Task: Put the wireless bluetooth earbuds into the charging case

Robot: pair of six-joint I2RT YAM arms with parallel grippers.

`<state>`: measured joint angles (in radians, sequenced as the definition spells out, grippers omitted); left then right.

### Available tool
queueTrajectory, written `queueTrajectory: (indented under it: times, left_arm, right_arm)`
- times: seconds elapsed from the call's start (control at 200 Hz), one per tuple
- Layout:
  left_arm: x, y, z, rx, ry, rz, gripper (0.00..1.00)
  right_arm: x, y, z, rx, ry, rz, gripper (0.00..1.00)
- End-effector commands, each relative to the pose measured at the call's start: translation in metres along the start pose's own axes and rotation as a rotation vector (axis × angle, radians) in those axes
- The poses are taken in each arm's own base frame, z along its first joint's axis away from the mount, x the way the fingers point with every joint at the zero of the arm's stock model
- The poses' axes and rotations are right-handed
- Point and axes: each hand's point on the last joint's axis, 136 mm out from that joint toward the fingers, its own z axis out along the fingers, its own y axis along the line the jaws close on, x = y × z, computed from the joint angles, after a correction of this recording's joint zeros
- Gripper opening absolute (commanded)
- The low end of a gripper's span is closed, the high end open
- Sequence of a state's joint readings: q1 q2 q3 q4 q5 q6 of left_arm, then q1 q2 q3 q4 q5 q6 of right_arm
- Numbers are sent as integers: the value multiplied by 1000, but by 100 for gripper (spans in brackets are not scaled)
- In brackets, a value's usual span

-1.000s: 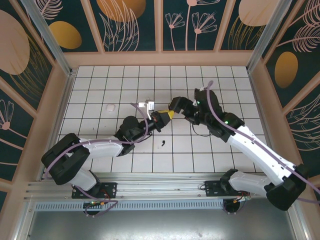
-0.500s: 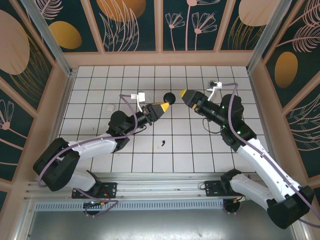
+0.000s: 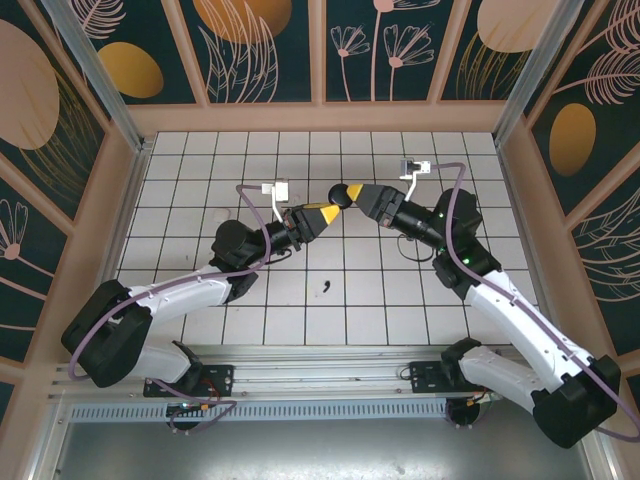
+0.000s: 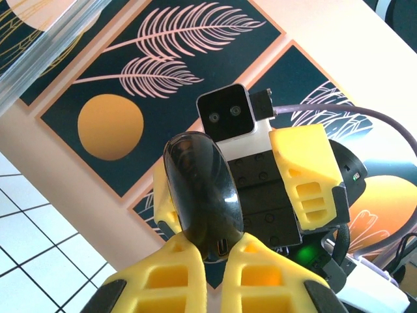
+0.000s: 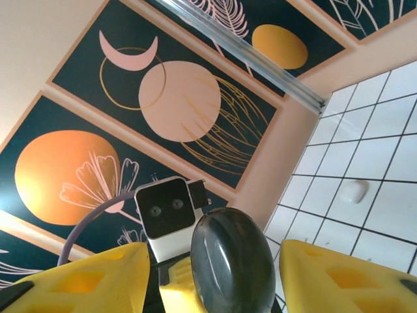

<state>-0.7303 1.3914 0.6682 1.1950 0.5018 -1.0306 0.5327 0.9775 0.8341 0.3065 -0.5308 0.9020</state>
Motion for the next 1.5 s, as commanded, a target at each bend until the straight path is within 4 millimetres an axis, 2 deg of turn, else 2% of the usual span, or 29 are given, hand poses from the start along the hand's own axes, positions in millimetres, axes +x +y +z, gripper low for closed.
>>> queueTrajectory:
  times: [0.0, 0.235, 0.38, 0.45, 0.586, 0.711, 0.831, 0.891, 1.046, 1.161, 1.311, 1.406, 1.496]
  left_arm:
    - [-13, -25, 4, 91, -19, 30, 3]
    - [-10, -24, 5, 97, -11, 17, 3]
    - [-11, -23, 4, 87, -12, 19, 3]
    - [-10, -21, 4, 74, -7, 23, 7]
    - [-6, -9, 6, -6, 27, 44, 24]
    - [-5, 6, 3, -147, 69, 114, 38]
    - [-11, 15, -5, -280, 97, 200, 72]
    - [-15, 15, -12, -335, 111, 257, 79]
    - [-22, 8, -31, -450, 192, 453, 84]
    - [-8, -8, -38, -387, 330, 592, 85]
    - [-3, -12, -44, -379, 395, 648, 86]
    - [4, -15, -45, -332, 438, 701, 89]
    - [6, -21, -45, -255, 438, 672, 87]
  right_arm:
    - [4, 12, 3, -70, 21, -27, 53]
    - [7, 8, 10, -71, 53, -32, 45]
    - [13, 11, 11, -86, 62, -45, 34]
    - [13, 11, 10, -84, 60, -59, 28]
    - [13, 9, 9, -62, 67, -96, 20]
    - [7, 7, 11, 32, 102, -220, 16]
    - [-4, 15, 13, 86, 147, -360, 14]
    - [-8, 16, 14, 113, 174, -422, 14]
    - [-8, 16, 14, 160, 262, -554, 14]
    - [-3, 12, 14, 166, 317, -616, 14]
    - [12, 10, 18, 141, 355, -693, 13]
    - [25, 18, 20, 84, 375, -740, 14]
    - [35, 30, 19, 7, 381, -776, 14]
